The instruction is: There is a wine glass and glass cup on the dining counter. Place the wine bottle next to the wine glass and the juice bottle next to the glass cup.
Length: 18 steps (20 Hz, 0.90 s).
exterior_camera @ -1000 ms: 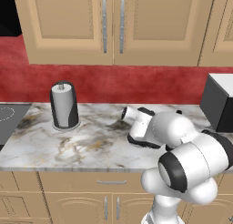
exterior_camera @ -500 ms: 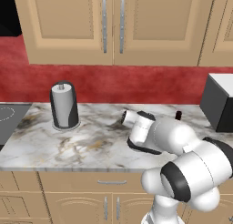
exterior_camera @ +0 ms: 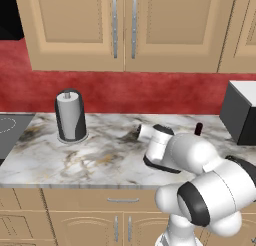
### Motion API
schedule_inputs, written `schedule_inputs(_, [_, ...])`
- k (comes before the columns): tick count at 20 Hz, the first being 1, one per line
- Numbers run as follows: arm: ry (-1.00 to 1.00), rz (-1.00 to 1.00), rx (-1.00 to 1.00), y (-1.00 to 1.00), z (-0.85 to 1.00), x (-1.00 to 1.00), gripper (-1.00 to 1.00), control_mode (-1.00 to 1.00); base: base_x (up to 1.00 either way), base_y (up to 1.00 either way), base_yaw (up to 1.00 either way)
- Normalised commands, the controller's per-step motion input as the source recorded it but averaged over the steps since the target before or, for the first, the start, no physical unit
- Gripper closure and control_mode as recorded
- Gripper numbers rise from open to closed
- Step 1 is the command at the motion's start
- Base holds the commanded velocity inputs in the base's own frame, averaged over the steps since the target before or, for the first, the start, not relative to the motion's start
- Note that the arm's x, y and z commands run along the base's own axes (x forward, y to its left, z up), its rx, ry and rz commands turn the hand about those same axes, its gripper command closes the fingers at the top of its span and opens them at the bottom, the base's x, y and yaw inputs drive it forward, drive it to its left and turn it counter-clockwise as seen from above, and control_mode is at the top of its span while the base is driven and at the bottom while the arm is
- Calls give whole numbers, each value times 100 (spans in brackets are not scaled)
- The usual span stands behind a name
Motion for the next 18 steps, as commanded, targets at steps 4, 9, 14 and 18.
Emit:
schedule_inputs(4, [0, 0, 0, -6, 0, 14, -100, -100, 0, 0, 0])
schedule_inputs(9, [3, 0, 0, -12, -4, 16, -100, -100, 0, 0, 0])
schedule_inputs(14, [5, 0, 0, -16, -9, 10, -100, -100, 0, 0, 0])
schedule_inputs(18, [6, 0, 0, -18, -10, 6, -100, -100, 0, 0, 0])
